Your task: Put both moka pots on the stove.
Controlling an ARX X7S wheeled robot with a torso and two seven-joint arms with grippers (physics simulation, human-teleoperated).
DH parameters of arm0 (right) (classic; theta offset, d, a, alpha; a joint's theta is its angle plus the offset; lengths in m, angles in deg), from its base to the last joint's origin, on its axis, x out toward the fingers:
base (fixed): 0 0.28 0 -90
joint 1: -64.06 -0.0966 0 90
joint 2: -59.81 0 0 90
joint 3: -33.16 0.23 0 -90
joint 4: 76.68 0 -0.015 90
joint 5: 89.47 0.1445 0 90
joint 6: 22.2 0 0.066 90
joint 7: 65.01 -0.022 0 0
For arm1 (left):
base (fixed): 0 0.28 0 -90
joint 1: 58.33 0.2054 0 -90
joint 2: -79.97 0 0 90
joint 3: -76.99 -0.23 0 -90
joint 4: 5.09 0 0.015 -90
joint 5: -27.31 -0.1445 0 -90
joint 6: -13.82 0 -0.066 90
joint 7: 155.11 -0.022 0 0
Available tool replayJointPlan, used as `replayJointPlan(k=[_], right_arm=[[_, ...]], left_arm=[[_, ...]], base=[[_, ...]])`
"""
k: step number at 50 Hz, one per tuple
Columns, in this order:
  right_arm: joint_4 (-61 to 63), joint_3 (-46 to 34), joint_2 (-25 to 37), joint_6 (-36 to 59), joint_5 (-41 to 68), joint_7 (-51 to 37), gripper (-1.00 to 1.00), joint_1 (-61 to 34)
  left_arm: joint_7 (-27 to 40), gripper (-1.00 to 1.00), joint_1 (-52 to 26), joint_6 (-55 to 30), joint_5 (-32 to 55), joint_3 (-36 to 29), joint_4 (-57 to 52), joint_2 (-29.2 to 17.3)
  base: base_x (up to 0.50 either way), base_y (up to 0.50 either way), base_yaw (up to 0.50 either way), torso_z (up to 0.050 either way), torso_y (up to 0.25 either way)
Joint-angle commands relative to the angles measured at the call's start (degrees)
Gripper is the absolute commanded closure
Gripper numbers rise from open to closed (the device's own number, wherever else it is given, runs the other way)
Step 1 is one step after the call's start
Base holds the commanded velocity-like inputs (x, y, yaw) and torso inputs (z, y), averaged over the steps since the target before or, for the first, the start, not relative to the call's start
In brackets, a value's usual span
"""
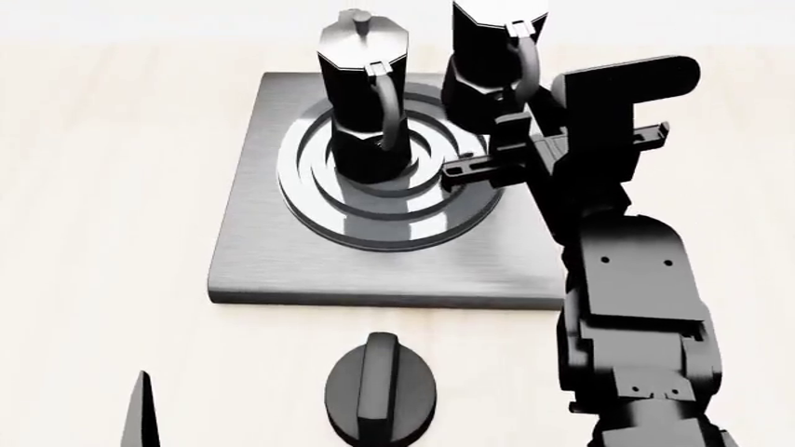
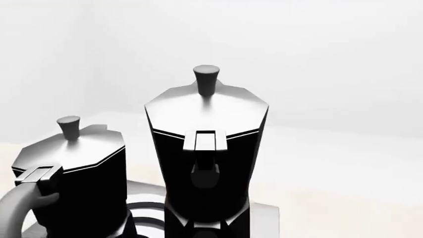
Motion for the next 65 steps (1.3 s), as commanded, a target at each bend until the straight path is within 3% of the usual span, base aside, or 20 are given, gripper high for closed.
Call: replayJointPlan(k=[1, 34, 65], right_arm=[[-0.5, 2.4, -1.4, -2.2, 0.8, 1.1, 1.0, -0.5], [-2.4, 3.4, -2.7, -4.0, -2.0, 2.0, 1.0, 2.5], [-2.4, 9.2, -3.1, -4.2, -8.3, 2.8, 1.0, 3.4]], left_arm=[[0.1, -1.0, 0.0, 0.1, 0.1, -0.1, 0.0, -0.1], [0.4, -1.0, -0.2, 0.3, 0.1, -0.4, 0.2, -0.3], [0.7, -1.0, -0.3, 0.3, -0.1, -0.9, 0.1, -0.5]], base=[[0.0, 0.0, 0.0, 0.0, 0.0], [0.0, 0.0, 0.0, 0.0, 0.001], [0.0, 0.0, 0.0, 0.0, 0.001]])
